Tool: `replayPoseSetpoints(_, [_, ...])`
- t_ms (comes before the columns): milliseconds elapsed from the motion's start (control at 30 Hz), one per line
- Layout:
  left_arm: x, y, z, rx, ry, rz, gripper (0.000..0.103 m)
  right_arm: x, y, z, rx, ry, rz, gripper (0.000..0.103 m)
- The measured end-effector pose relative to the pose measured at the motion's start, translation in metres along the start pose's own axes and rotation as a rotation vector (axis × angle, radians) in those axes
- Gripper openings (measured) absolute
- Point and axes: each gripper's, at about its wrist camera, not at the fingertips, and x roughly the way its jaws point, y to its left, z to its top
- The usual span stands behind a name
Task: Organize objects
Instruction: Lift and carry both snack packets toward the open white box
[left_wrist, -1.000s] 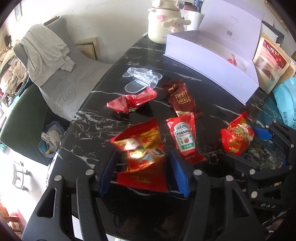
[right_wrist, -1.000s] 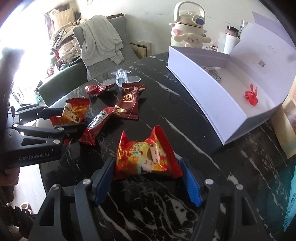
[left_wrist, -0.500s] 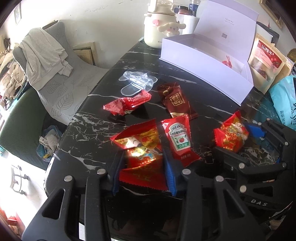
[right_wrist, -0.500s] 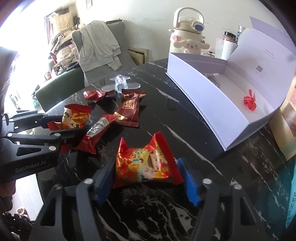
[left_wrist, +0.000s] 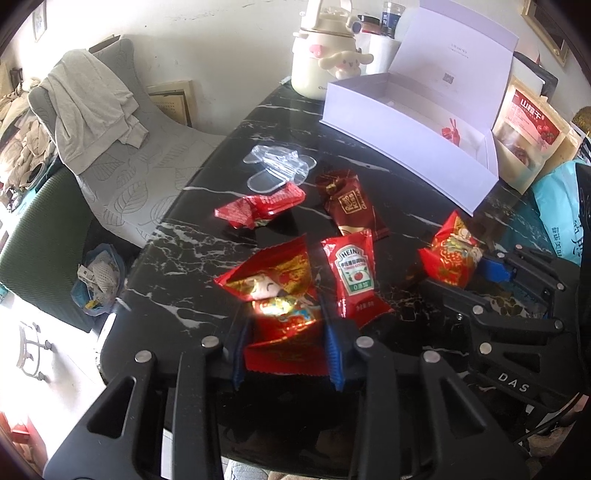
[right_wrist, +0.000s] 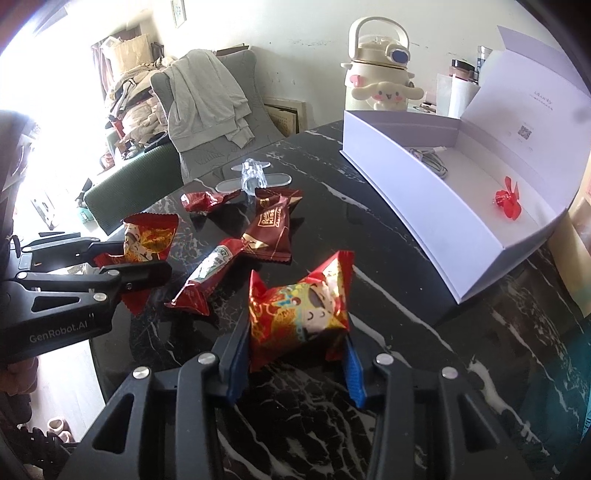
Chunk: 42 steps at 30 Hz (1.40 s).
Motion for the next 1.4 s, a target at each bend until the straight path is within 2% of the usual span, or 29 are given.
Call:
replayPoseSetpoints(333, [-0.016,0.0,0.019,0.011,-0.032,0.015,0.032,-0.022,0.001,0.022,-0.027,-0.064,0.006,0.044])
replayPoseSetpoints(533, [-0.021,-0.016,0.033,0.042,-0.048,-0.002,0.032,-0.038,-0.009,0.028,-0.009,-0.082,-0.007,0.044])
replayPoseSetpoints(1400, [-0.006,-0.128,0.064,0.263,-0.027,-0.191,0.032,-0.093,-0.081,-0.004,0.164,-0.077,-0.189,0.044])
